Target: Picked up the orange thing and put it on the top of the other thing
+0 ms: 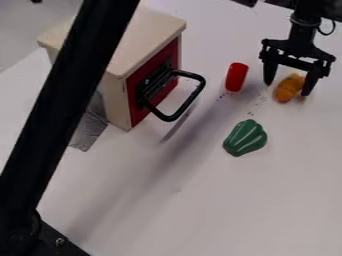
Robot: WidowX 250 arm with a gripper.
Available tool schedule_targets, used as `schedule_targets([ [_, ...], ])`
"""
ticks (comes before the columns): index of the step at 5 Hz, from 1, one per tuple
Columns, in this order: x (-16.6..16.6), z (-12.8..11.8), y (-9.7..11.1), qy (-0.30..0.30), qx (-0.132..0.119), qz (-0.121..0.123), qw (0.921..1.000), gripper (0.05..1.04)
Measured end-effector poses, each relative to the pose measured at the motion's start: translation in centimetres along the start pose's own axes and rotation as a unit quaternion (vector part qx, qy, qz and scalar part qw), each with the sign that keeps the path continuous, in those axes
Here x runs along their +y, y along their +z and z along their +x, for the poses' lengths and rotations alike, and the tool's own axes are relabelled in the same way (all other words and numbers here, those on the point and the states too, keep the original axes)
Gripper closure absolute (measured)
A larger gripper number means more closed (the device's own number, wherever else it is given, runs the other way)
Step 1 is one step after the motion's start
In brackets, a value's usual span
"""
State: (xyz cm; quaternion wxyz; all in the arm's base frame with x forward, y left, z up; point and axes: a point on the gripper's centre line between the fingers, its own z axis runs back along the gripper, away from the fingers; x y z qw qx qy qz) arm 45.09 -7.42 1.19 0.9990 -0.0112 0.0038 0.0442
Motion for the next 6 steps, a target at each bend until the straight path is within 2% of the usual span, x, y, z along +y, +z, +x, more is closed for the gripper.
schedule_targets([
  [1, 0.0, -0.7, -0.8, -0.005, 0.008, -0.003, 1.0000, 0.414],
  [2, 0.3, -1.3, 0.2, -0.002, 0.002, -0.002, 1.0000, 0.621],
  [3, 1.1, -0.7, 5.7, 0.003, -0.045, -0.006, 0.9990, 0.639],
  [4, 3.9, -1.8, 11.8, 0.021, -0.094, -0.004, 0.9953, 0.639],
  [5, 7.6, -4.4, 16.8, 0.041, -0.108, -0.004, 0.9933, 0.639],
  [6, 12.3, -7.2, 19.1, 0.063, -0.107, 0.004, 0.9922, 0.639],
])
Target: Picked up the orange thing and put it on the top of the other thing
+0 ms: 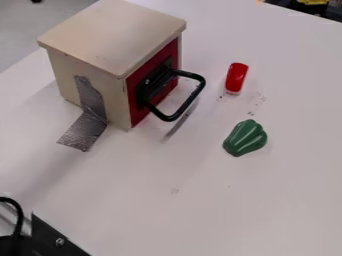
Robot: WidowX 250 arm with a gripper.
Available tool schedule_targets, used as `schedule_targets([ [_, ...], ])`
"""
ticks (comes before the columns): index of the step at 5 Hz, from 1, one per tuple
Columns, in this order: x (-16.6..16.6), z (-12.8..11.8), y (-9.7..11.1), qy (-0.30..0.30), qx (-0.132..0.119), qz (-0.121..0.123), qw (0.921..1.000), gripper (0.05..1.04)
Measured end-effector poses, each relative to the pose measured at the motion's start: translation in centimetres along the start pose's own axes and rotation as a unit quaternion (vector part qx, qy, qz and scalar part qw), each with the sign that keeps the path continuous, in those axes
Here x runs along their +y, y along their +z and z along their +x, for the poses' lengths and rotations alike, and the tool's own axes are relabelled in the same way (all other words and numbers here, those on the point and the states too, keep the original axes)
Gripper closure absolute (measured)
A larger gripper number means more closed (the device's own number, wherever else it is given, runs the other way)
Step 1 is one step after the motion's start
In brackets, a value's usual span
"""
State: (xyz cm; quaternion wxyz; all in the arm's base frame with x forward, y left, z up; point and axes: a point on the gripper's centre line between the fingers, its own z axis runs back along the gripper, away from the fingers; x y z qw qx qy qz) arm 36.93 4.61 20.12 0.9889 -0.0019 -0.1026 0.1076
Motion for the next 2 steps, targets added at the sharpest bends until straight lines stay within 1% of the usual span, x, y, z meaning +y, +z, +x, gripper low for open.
schedule_targets([
  [1, 5.1, -3.0, 0.2, 0.021, 0.022, 0.017, 0.9994, 0.639],
  [2, 7.8, -6.3, -1.4, 0.029, 0.052, 0.028, 0.9978, 0.639],
])
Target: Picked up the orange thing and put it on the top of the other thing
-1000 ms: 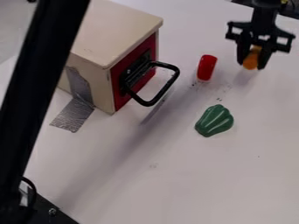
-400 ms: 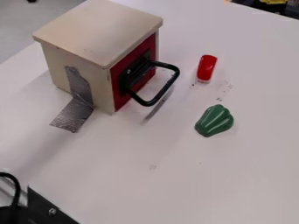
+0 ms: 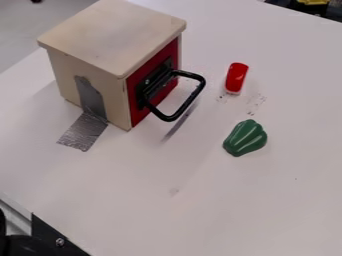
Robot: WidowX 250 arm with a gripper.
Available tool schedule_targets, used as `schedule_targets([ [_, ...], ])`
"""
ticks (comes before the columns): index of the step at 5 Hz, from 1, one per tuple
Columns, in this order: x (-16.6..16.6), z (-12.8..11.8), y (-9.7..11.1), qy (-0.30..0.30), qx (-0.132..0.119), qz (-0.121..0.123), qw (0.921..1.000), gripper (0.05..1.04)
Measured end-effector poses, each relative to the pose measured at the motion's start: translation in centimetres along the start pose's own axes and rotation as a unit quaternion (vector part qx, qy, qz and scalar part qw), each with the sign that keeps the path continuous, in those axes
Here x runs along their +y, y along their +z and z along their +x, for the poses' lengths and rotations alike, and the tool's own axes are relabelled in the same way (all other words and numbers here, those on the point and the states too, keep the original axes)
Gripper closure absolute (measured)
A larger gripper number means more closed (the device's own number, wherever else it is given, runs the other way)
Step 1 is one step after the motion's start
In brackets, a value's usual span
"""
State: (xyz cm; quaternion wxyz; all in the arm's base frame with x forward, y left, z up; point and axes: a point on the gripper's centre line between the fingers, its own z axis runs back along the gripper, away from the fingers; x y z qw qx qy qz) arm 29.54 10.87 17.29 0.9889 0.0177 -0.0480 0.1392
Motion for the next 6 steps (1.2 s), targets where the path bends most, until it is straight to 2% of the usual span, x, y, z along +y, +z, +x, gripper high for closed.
schedule_targets([
  [1, 1.6, -1.9, -2.5, -0.005, 0.022, 0.011, 0.9997, 0.640],
  [2, 2.5, -2.4, -3.6, -0.007, 0.024, 0.025, 0.9994, 0.570],
  [3, 3.4, -2.4, -4.0, -0.003, 0.024, 0.026, 0.9994, 0.255],
  [4, 3.4, -1.5, -2.7, 0.001, 0.010, 0.013, 0.9999, 0.082],
  [6, 3.1, -0.2, 1.7, -0.004, -0.011, -0.010, 0.9999, 0.083],
])
